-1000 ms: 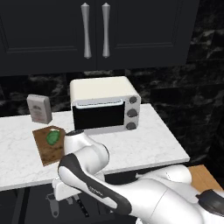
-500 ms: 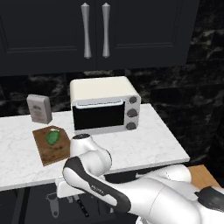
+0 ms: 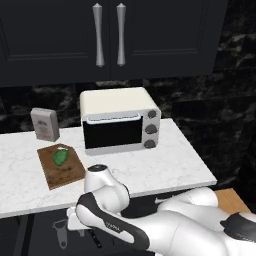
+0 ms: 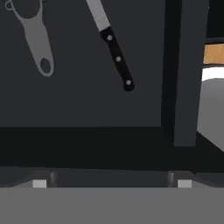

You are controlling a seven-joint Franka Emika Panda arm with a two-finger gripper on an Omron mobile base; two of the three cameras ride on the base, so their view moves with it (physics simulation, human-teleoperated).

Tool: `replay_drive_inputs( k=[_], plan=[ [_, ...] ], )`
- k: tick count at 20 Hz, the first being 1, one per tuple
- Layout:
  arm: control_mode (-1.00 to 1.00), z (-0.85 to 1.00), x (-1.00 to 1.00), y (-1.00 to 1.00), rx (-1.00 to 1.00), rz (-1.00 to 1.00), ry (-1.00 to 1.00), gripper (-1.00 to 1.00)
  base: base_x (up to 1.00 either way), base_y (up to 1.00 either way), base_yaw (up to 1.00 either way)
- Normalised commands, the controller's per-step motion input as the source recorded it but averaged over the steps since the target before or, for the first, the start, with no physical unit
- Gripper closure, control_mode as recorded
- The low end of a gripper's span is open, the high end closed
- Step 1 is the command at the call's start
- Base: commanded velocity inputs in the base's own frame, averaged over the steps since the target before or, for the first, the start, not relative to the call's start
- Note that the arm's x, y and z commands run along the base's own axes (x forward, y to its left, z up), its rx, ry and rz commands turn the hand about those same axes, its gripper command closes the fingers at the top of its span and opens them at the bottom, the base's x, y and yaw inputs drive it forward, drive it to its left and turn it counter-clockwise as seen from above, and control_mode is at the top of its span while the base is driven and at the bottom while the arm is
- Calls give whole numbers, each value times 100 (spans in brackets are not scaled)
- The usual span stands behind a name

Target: Place the appropriate cutting tool for cutting the broccoli skin on the cutting board.

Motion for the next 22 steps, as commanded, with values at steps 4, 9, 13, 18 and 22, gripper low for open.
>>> replay_drive_inputs(
  k=[4,9,13,18,22],
  plan=[
    [-100,-36,12,4,-4,-6,0,-100,0,0,0],
    [-100,-32,15,7,-4,-2,0,-100,0,0,0],
    [-100,-39,18,17,-10,0,0,-100,0,0,0],
    [-100,-44,12,19,-14,0,4,-100,0,0,0],
    [-100,-41,0,20,-12,0,9,-100,0,0,0]
  ],
)
